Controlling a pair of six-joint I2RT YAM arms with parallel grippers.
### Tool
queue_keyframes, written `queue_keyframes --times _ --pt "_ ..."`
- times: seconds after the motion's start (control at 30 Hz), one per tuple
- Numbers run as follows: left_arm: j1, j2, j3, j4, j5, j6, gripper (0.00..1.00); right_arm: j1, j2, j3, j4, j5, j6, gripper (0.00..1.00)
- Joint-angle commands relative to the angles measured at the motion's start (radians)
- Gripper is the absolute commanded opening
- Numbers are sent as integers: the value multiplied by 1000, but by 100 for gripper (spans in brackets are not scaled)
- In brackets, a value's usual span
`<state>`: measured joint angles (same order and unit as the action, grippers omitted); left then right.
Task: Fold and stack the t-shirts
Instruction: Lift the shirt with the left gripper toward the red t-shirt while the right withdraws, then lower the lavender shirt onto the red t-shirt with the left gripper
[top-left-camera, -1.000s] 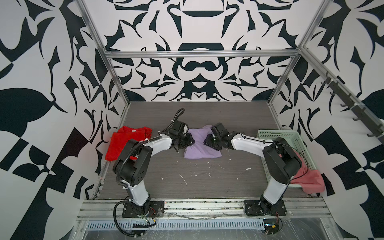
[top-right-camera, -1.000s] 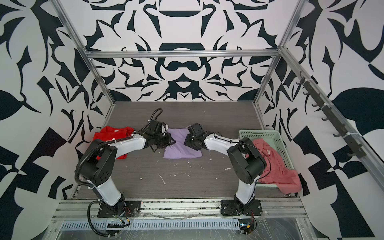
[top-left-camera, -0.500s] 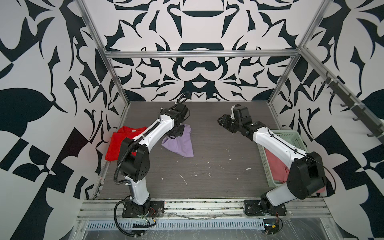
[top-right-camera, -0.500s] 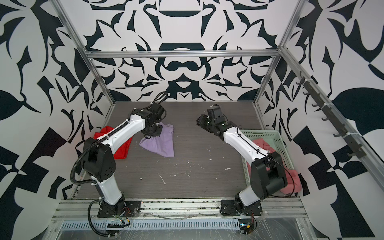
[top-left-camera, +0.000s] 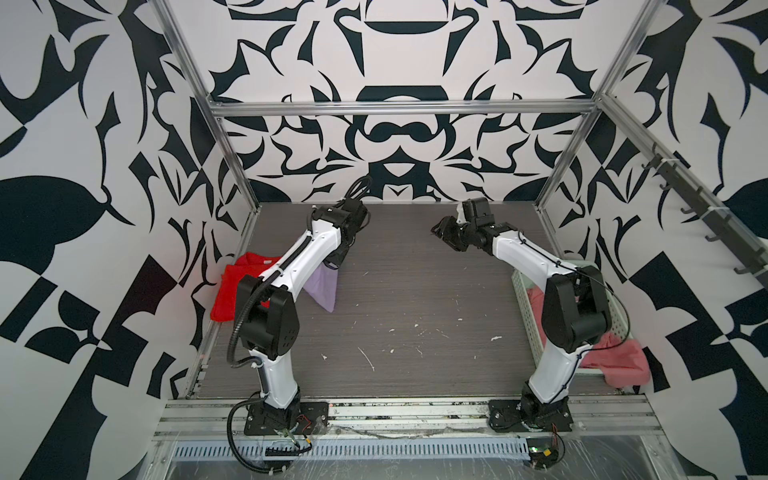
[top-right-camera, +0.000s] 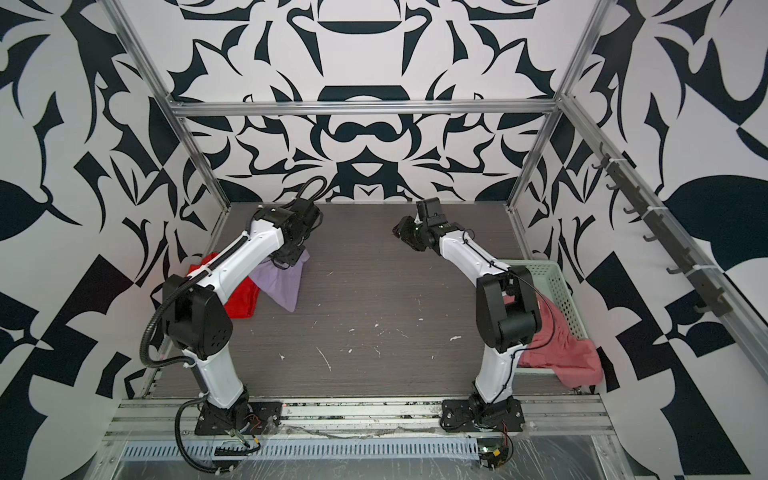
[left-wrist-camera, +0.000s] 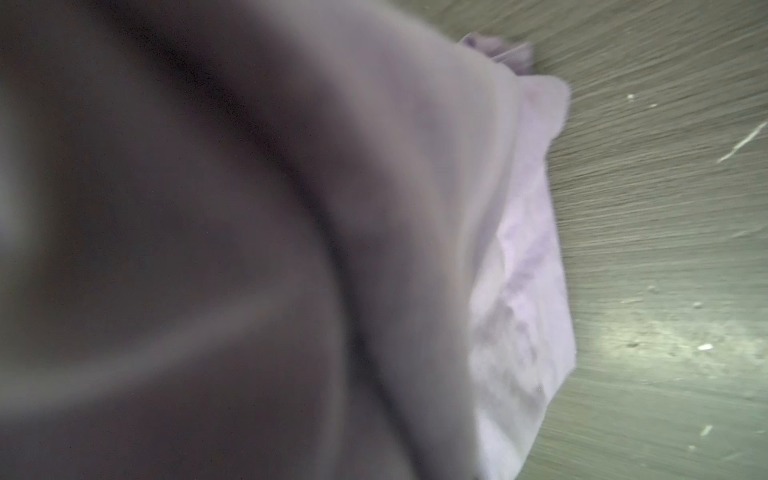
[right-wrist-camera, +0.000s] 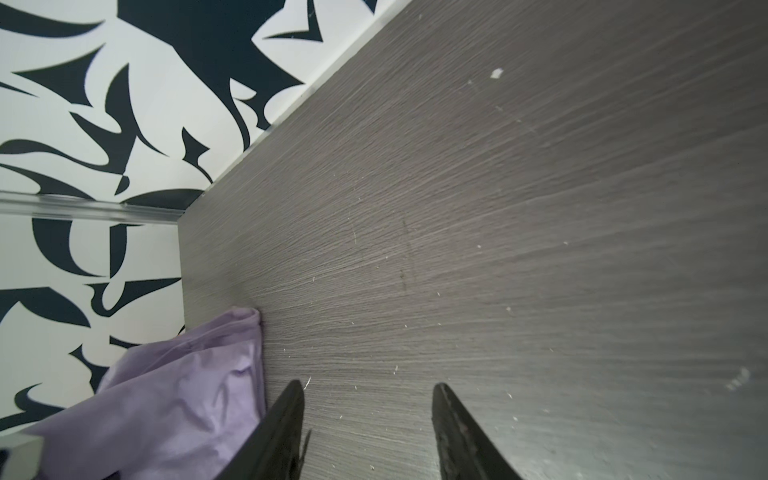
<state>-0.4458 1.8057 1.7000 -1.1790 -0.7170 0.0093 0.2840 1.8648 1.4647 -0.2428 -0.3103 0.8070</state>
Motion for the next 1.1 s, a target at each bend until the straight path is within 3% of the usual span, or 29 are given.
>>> queue_keyframes --times 0.0,0.2,0.4,1.07 --pt "9 -95 13 -71 -85 38 0 -14 22 119 -14 -72 -56 55" --pt "31 -162 -34 -118 -120 48 0 -20 77 217 2 -110 -73 60" --pt "62 -183 -46 -161 -131 48 0 -33 89 244 12 -111 -82 80" --pt "220 -195 -209 54 -63 157 0 -50 136 271 12 -57 -16 82"
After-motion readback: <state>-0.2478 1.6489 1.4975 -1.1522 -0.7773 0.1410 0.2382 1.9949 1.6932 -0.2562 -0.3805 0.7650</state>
